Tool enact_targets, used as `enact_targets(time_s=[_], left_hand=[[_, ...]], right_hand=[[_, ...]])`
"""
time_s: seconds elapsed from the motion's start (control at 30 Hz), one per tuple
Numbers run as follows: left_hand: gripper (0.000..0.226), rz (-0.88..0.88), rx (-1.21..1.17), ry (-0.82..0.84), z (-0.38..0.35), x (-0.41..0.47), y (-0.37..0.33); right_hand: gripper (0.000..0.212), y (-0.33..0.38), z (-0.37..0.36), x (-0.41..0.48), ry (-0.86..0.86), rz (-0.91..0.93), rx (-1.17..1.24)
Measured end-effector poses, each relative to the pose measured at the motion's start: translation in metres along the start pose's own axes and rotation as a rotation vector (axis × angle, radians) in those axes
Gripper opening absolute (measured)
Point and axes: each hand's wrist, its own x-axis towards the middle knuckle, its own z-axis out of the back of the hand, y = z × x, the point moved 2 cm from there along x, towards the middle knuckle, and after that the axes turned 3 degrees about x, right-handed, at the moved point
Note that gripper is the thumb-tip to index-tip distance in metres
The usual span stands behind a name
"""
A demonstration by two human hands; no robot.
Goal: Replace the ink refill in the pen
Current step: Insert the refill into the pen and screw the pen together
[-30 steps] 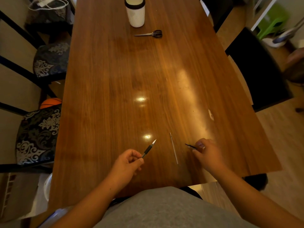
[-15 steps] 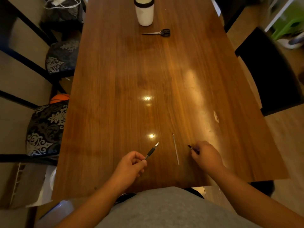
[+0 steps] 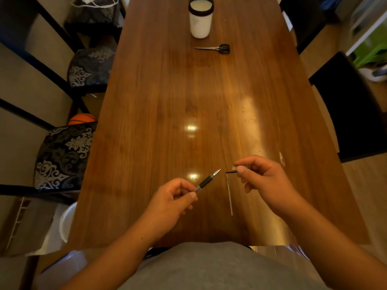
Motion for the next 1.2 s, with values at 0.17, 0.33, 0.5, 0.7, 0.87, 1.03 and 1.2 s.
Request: enact_targets(time_s=[0.17, 0.33, 0.5, 0.7, 0.87, 1.03, 1.2], left_hand=[[0.013, -0.068, -0.046, 0.002, 0.010, -0.009, -0.015], [0.011, -0.093, -0.028, 0.020, 0.019, -0.015, -0.021], [0.010, -0.120, -0.010, 0.032, 0.025, -0.019, -0.023], [0.013, -0.123, 0.003, 0.049, 0.028, -0.021, -0.022], [0.014, -0.128, 0.013, 0.055, 0.027, -0.023, -0.026], [0.017, -0.114, 0.018, 0.078, 0.026, -0.025, -0.031], [0.020, -0.097, -0.034, 0.129, 0.025, -0.025, -0.036]], right_hand=[[0.021, 0.027, -0.013, 0.000, 0.112, 0.054, -0.003], [0.021, 0.039, -0.025, 0.000, 0.161, 0.071, 0.000], [0.016, 0.047, -0.034, -0.003, 0.199, 0.076, -0.064], [0.006, 0.051, -0.048, -0.008, 0.209, 0.062, -0.035], [0.009, 0.050, -0.053, -0.011, 0.188, 0.038, 0.046], [0.015, 0.052, -0.058, -0.012, 0.131, 0.028, 0.161], [0.024, 0.056, -0.069, -0.013, 0.042, 0.065, 0.198]])
